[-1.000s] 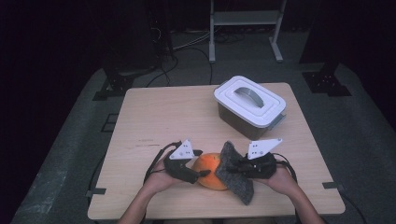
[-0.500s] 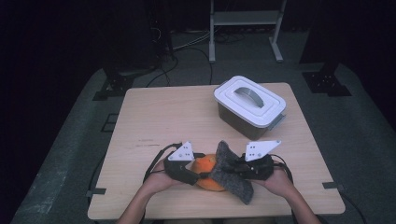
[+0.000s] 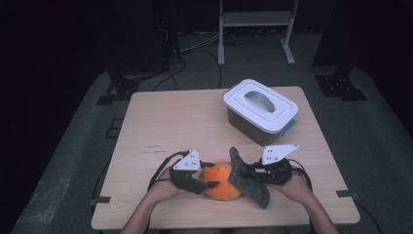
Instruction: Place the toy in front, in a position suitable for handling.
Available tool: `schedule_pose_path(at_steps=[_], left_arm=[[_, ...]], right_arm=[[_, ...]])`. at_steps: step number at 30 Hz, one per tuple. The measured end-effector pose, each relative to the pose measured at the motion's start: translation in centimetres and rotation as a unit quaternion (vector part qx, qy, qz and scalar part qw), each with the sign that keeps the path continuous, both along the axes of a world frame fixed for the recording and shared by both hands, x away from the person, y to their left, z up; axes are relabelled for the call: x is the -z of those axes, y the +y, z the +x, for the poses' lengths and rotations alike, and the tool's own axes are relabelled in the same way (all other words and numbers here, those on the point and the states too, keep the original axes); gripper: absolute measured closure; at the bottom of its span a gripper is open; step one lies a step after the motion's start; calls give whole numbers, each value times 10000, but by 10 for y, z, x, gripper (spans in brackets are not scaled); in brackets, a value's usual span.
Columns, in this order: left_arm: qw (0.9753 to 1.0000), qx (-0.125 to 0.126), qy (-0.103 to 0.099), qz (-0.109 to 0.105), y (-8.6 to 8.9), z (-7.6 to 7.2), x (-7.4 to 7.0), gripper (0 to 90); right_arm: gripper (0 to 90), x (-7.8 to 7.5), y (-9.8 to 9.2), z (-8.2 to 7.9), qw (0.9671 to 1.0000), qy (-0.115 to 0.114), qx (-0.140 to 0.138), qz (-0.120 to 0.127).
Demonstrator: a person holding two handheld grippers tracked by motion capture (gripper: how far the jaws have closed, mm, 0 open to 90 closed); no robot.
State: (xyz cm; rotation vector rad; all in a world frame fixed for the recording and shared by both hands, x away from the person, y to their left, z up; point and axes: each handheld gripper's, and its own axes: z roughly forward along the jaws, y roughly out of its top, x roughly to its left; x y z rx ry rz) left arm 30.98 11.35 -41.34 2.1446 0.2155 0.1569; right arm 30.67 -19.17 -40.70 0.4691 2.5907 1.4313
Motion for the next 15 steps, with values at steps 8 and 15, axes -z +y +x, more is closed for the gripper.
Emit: schedule_pose_path(at_steps=[8, 15], left_arm=[[9999, -42, -10, 116, -4, -2, -5, 279], [9999, 24, 42, 118, 4, 1, -1, 376]], right_arm=[[775, -2, 6, -2, 10000, 16, -70, 57], [776, 0, 5, -1, 9998, 99, -112, 122]])
